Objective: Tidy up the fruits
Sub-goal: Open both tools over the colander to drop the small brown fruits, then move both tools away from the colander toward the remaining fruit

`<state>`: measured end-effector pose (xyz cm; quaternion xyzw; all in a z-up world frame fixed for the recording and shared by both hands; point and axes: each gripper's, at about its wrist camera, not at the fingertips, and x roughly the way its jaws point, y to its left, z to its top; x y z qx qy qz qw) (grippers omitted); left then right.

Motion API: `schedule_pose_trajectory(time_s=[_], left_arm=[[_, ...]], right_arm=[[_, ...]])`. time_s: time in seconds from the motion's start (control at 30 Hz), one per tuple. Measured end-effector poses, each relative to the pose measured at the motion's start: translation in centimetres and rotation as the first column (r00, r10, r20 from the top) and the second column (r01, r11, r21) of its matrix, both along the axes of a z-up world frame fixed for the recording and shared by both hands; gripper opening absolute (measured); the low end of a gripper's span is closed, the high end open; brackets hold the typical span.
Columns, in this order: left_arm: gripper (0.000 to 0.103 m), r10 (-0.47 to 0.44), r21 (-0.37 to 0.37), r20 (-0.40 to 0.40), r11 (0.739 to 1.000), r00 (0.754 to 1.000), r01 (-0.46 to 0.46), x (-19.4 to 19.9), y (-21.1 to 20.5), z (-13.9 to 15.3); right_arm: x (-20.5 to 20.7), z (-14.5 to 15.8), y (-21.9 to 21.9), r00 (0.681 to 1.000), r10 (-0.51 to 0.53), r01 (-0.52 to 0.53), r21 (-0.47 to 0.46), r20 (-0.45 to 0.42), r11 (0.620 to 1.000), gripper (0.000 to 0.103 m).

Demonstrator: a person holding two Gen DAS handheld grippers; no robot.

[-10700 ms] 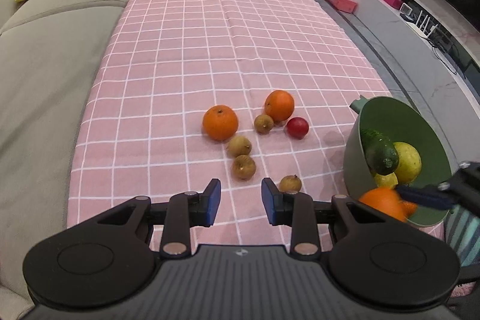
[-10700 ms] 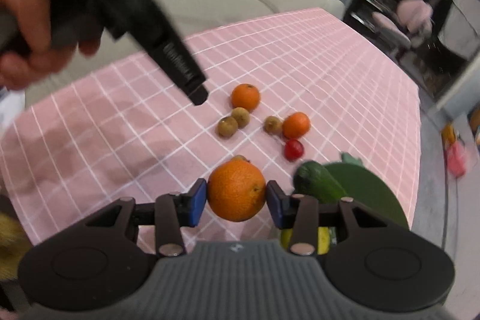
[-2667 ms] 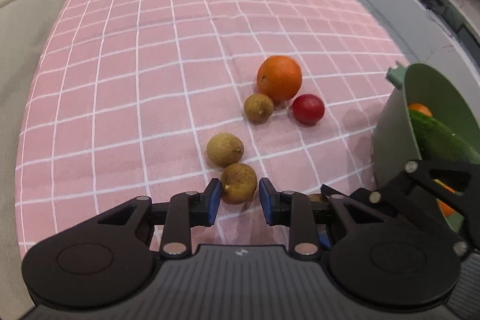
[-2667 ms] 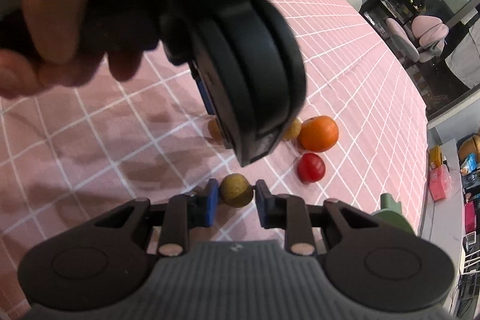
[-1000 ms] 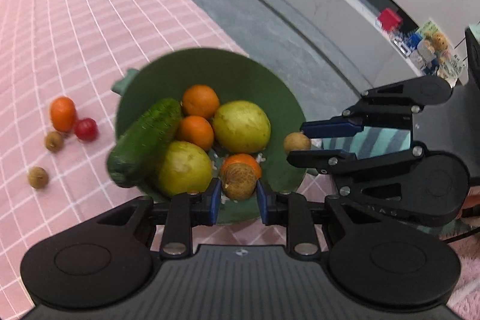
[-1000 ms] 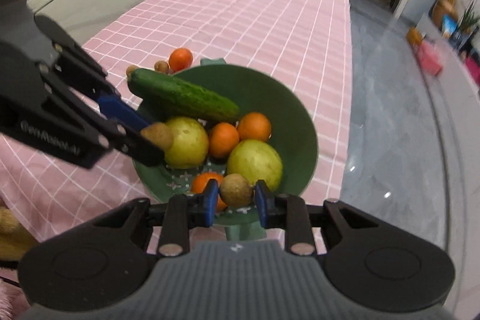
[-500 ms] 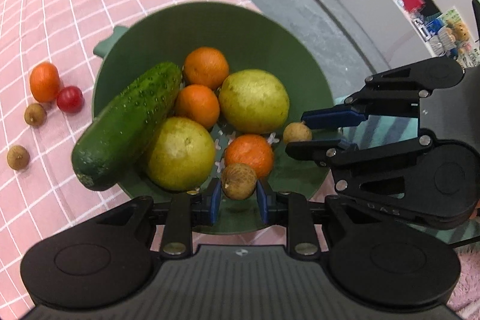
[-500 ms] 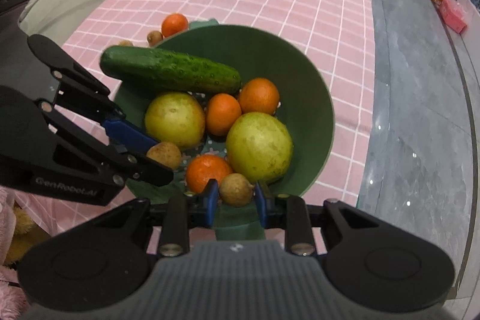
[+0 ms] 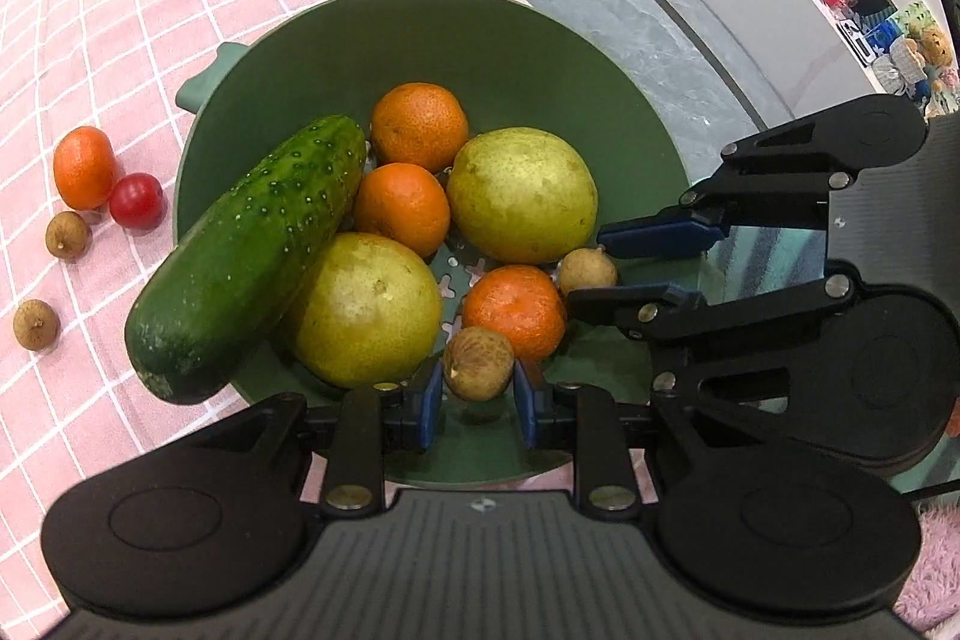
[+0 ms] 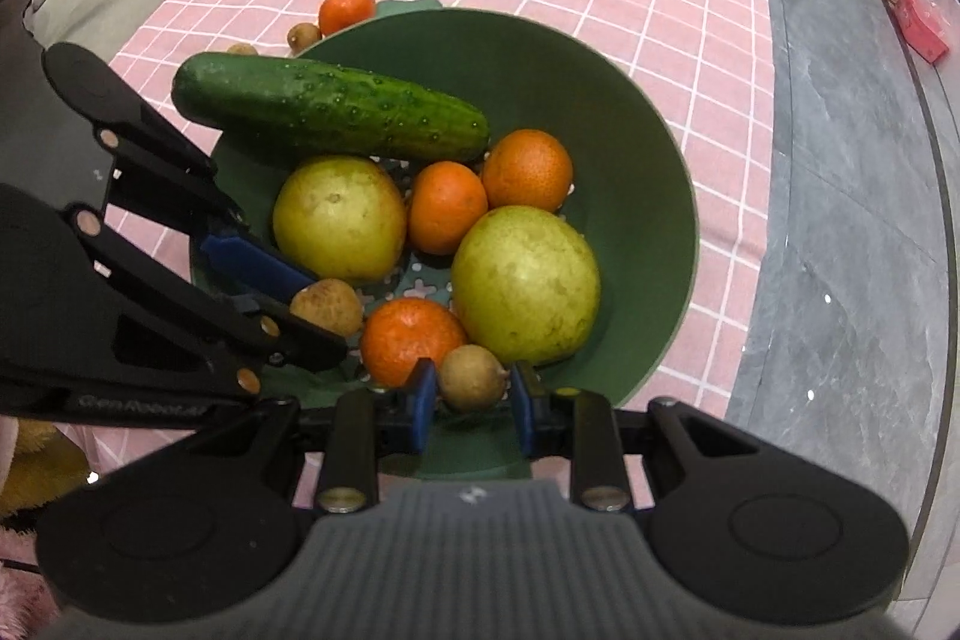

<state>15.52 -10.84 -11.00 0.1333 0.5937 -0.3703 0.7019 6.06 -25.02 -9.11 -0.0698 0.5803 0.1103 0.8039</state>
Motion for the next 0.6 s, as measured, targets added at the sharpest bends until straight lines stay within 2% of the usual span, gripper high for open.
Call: schedule_pose_trajectory(time_s=[0.17,0.37,0.5,0.6], left_arm=[[0.029,-0.006,-0.001,0.006,1.0,1.0,0.006,-0.1,0.1,0.0],[0.039,0.018,-0.019,0.001,1.0,1.0,-0.018,-0.1,0.7,0.2],[0.045,0.046,-0.037,-0.012,0.998,0.999,-0.046,0.2,1.5,0.9],[0.046,0.057,-0.065,-0.011,0.996,0.998,-0.058,0.3,2.0,1.8]], right_arm=[[-0.1,0.0,0.0,1.0,-0.006,0.006,0.002,0.004,1.0,0.024],[-0.6,0.5,-0.2,0.999,-0.028,0.028,0.016,0.016,0.999,0.025],[-1.0,0.9,0.0,0.999,-0.035,0.035,0.015,0.037,0.999,0.033],[-1.2,1.4,0.1,0.997,-0.049,0.048,0.012,0.064,0.999,0.036]])
